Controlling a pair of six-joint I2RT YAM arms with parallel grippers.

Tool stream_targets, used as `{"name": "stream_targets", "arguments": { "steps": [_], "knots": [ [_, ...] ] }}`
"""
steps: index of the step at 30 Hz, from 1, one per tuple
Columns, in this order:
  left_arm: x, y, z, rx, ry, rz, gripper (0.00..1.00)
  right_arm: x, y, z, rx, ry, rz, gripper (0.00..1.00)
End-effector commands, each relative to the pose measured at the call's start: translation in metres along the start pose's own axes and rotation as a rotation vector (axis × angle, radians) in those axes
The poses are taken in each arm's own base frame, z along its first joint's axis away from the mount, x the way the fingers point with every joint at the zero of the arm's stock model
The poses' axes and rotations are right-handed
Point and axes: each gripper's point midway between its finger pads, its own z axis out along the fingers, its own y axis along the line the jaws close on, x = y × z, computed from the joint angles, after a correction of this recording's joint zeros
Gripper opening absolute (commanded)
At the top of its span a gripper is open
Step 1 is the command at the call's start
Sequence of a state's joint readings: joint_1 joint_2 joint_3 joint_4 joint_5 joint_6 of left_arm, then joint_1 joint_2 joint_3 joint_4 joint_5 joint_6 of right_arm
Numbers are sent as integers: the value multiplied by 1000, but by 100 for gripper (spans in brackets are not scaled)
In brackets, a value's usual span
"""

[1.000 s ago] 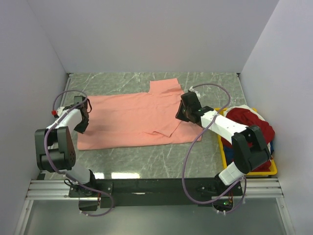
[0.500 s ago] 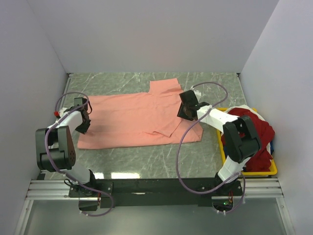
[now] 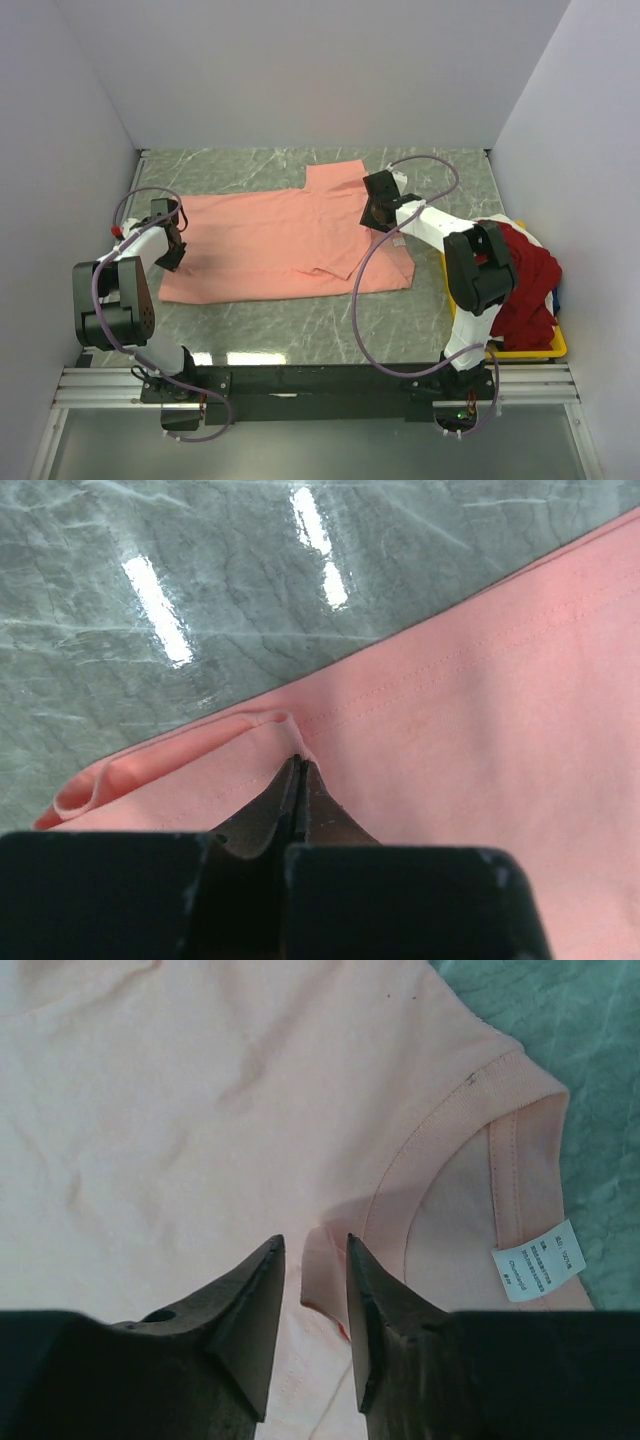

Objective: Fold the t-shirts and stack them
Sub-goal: Fold the tshirt

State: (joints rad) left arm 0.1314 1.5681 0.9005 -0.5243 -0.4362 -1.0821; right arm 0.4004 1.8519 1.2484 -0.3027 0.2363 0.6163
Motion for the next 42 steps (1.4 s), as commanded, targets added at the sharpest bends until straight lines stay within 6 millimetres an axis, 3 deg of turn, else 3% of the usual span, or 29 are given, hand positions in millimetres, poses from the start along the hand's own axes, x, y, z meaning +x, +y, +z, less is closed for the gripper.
{"name": "stream_targets", "arguments": {
  "steps": [1,12,23,30,42],
  "knots": [
    [-6,-7,-2,28,-9,1,1,-13,5,1,4,-22,16,37],
    [1,-7,1,33,12,1,1,-6,-1,-6,5,-10,27,0],
    [-9,-13,-8,51,-7,-5,1,-36,-7,-74,-38,-118,127,0],
    [-15,-18,-13,59,-12,-8,1,-43,-16,-78,-25,-126,186,0],
    [-23,-25,-19,70,-23,-4,1,-58,-39,-68,21,-123,237,0]
  ]
}}
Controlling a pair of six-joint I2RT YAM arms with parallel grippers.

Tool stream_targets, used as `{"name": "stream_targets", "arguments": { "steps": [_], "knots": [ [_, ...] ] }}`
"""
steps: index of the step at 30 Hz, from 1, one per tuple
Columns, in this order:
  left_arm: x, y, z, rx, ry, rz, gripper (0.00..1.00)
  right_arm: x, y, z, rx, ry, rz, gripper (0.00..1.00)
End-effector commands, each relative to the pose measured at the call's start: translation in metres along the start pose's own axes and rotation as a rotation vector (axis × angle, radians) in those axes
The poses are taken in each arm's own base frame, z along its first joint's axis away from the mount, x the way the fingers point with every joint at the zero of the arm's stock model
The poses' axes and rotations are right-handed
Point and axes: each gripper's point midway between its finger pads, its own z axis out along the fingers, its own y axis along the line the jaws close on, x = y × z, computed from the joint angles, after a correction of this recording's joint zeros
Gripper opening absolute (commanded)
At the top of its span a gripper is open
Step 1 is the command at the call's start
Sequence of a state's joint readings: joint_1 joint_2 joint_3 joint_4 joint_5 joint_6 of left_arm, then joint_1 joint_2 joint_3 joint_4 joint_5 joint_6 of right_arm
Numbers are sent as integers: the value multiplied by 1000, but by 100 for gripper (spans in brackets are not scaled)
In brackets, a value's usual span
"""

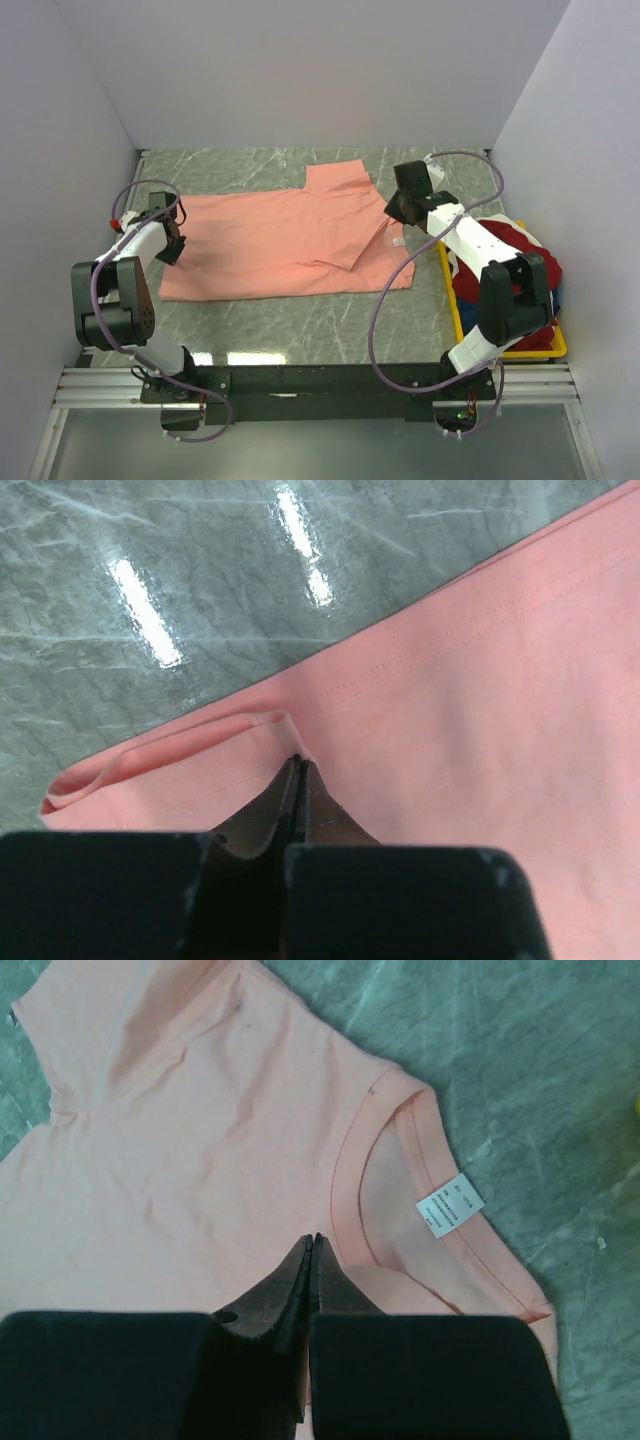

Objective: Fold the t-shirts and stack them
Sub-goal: Fold the tshirt

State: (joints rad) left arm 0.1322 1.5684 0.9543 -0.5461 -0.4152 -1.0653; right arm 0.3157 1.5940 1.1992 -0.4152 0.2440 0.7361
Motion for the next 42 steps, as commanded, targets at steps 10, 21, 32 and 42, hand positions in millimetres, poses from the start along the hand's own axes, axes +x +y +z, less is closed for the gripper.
{"name": "stream_targets", "arguments": {
  "steps": [10,21,32,42],
  "knots": [
    [-17,-13,-10,41,-23,-7,1,-16,-20,10,44,-22,47,0],
    [-15,-16,-2,26,-15,-4,1,-9,-22,23,49,4,38,0],
    [-17,-13,4,12,-9,-15,1,-8,-12,48,44,48,26,0],
    [-27,-29,-20,156,-18,-20,58,-22,3,50,-24,84,-22,61]
  ]
}}
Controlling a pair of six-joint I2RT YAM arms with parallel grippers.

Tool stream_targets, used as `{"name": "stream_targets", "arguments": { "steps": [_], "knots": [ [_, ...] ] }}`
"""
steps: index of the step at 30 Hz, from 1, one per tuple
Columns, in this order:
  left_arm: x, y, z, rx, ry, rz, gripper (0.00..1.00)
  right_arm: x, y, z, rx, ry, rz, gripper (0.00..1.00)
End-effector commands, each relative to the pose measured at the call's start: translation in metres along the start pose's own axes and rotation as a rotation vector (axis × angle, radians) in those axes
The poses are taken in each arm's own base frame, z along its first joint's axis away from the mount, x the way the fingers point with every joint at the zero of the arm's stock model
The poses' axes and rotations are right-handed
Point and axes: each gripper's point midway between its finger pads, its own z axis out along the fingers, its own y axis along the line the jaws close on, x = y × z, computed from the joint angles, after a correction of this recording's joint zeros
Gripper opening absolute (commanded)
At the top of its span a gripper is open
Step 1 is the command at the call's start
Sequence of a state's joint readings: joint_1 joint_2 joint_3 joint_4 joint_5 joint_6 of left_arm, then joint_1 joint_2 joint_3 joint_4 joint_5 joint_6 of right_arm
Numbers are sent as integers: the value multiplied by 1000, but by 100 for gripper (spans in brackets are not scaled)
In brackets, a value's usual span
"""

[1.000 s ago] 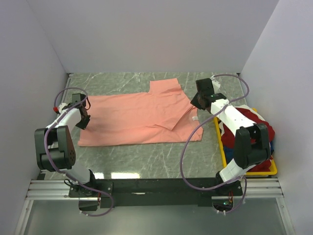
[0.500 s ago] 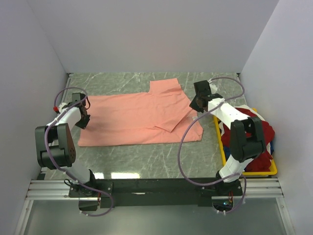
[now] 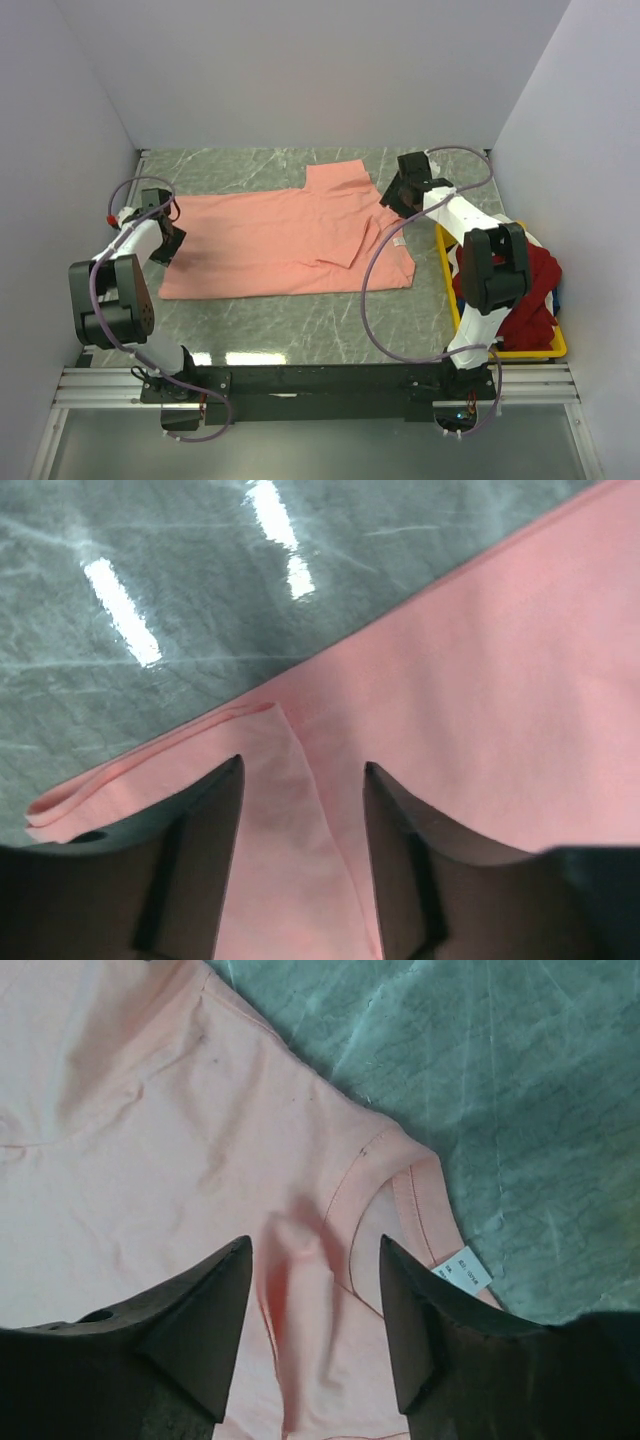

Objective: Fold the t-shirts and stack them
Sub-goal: Fold the tshirt

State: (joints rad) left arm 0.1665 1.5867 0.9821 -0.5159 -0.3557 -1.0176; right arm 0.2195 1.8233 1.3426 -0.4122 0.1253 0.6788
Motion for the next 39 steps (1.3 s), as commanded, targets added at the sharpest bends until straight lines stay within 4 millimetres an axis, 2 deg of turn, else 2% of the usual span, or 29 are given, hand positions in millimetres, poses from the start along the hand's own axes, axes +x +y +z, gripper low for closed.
{"name": "stream_targets", "arguments": {
  "steps": [1,3,5,6,7,8,9,10,11,12,14,16,20,26,39],
  "knots": [
    [-20,-20,-26,121,-47,-25,61,-16,14,-17,-61,-26,-27,61],
    [-20,-22,-36,161,-42,-34,63,-2,11,-20,-55,-10,-45,61],
    [-14,-23,-46,213,-24,-36,64,7,18,-32,-99,-13,-51,61],
    [-12,-23,-49,229,-20,-38,64,32,16,-32,-108,29,-71,61],
    [-7,-24,-52,244,-14,-34,65,38,25,-39,-147,19,-76,61],
    [-1,-21,-57,268,0,-35,65,53,18,-38,-130,34,-84,60],
    [2,-22,-59,289,1,-37,65,67,24,-41,-139,48,-104,60],
    [9,-23,-63,306,12,-23,65,72,28,-43,-158,44,-99,59],
    [15,-20,-67,318,15,-14,65,85,26,-43,-166,73,-103,58],
    [21,-19,-69,325,20,-1,66,95,32,-46,-187,84,-113,58],
    [28,-15,-74,344,23,14,66,106,34,-46,-197,89,-112,58],
    [33,-13,-77,365,27,22,66,115,40,-46,-217,101,-108,58],
    [41,-7,-82,389,45,37,66,126,38,-38,-209,122,-107,58],
    [39,-9,-89,423,40,44,66,136,48,-33,-238,146,-105,58],
    [39,-15,-90,436,51,63,66,156,54,-25,-231,186,-127,58]
  ]
}}
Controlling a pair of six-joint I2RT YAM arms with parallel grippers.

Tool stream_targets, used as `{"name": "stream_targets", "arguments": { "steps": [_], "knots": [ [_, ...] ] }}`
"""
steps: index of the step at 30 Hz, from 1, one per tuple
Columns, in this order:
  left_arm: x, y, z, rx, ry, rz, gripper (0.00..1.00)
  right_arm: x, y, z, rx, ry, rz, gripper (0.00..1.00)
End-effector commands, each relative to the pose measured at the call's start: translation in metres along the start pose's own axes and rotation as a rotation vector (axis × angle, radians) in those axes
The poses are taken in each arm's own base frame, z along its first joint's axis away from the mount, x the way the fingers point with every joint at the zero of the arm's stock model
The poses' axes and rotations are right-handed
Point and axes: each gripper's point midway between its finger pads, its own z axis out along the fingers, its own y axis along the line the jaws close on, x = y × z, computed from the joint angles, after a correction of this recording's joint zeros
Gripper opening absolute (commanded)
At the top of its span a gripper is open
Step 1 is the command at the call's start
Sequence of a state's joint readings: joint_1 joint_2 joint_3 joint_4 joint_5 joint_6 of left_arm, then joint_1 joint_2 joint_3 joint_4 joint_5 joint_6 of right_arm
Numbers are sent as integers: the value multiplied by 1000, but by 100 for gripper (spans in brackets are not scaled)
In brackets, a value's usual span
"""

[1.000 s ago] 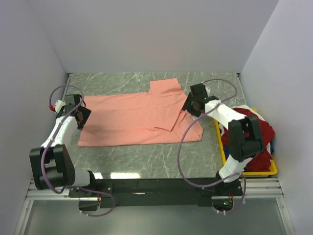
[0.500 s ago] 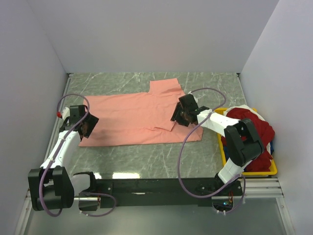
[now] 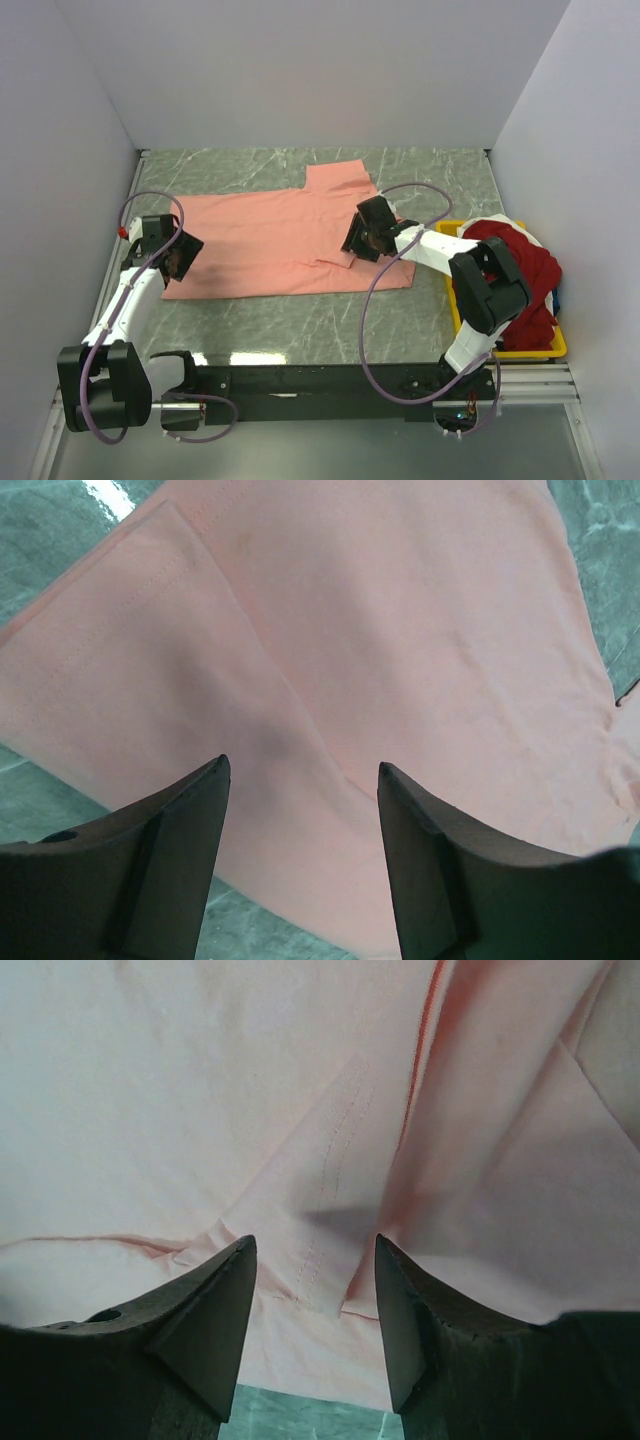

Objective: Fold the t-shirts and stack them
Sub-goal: Fold the tshirt

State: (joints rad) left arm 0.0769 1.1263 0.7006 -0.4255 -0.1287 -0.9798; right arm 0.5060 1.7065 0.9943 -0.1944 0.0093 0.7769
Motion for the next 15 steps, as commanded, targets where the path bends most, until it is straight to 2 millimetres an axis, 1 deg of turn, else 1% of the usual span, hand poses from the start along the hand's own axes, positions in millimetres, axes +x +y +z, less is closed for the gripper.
{"name": "stream_targets", "arguments": {
  "steps": [1,12,14,15],
  "knots": [
    [-8,-15,-4,53,-18,25,66,-2,11,6,-18,-8,2,58],
    [-11,-18,-4,52,-22,34,66,-9,28,11,-40,-8,-1,57],
    [-12,-19,-4,54,-21,32,66,-11,37,10,-65,2,0,57],
    [-12,-20,-4,55,-22,34,66,-11,38,10,-65,4,1,57]
  ]
}}
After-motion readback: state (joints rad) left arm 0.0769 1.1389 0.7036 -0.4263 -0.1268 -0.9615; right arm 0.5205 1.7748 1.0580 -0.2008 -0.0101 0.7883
